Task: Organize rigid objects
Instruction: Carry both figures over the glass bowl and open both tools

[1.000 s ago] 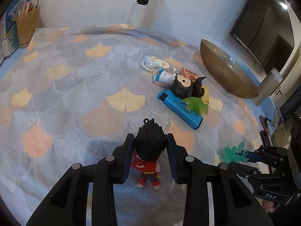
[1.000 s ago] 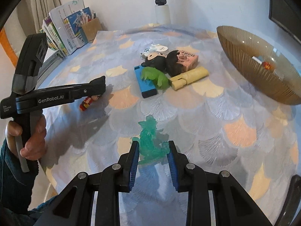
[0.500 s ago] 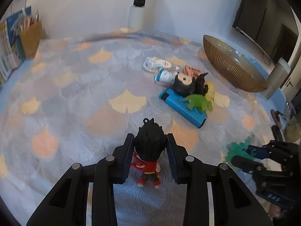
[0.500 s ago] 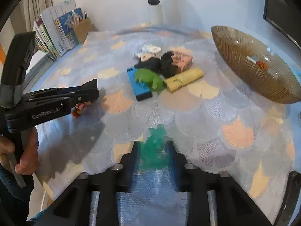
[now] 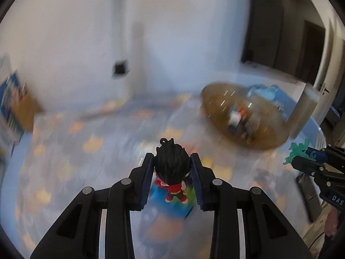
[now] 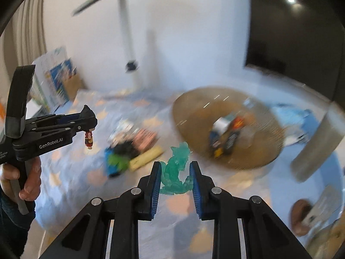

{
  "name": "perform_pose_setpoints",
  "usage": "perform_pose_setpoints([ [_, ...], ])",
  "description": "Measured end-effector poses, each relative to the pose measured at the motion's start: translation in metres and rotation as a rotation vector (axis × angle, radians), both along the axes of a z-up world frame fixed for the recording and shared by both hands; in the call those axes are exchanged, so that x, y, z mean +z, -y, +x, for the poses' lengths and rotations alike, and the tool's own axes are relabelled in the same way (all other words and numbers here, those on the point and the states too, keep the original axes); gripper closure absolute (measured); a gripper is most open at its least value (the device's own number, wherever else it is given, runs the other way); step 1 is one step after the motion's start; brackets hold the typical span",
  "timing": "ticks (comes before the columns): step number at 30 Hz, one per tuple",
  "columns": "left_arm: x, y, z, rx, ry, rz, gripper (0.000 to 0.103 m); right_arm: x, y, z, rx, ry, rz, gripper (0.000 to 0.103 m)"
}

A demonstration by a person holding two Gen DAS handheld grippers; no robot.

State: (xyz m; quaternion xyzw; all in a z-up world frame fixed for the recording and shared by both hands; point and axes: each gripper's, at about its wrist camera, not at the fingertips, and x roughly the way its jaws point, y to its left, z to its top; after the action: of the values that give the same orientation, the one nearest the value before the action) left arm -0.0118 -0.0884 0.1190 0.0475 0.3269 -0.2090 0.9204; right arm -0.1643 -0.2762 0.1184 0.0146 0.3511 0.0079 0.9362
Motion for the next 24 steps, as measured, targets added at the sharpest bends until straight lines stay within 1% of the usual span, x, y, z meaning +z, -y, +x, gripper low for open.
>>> perform_pose_setpoints([
  [2, 0.021, 0.024, 0.006, -0.030, 0.031, -0.014, 0.072, 0.016, 0.021, 0.003, -0.039, 0.040, 0.005, 0.077],
  [5, 0.042, 0.060, 0.017, -0.079, 0.031, -0.070, 0.072, 0.034, 0.052, 0.010, -0.100, 0.070, 0.023, 0.077],
  [7, 0.041, 0.084, 0.023, -0.099, 0.011, -0.080, 0.072, 0.037, 0.073, 0.018, -0.123, 0.061, 0.051, 0.077],
  [9, 0.032, 0.106, 0.028, -0.110, -0.011, -0.068, 0.072, 0.031, 0.088, 0.029, -0.137, 0.033, 0.077, 0.077],
  [12, 0.006, 0.137, 0.042, -0.134, -0.087, -0.066, 0.072, 0.016, 0.103, 0.040, -0.150, -0.015, 0.106, 0.077],
  [14, -0.008, 0.149, 0.047, -0.137, -0.119, -0.052, 0.072, 0.003, 0.110, 0.046, -0.152, -0.045, 0.121, 0.077],
  [18, -0.032, 0.163, 0.058, -0.134, -0.164, -0.015, 0.072, -0.017, 0.117, 0.055, -0.154, -0.095, 0.128, 0.077],
  [22, -0.040, 0.165, 0.066, -0.130, -0.179, -0.018, 0.072, -0.029, 0.123, 0.063, -0.154, -0.125, 0.148, 0.077],
  [24, -0.041, 0.166, 0.067, -0.155, -0.178, -0.031, 0.072, -0.032, 0.126, 0.066, -0.158, -0.134, 0.162, 0.076],
])
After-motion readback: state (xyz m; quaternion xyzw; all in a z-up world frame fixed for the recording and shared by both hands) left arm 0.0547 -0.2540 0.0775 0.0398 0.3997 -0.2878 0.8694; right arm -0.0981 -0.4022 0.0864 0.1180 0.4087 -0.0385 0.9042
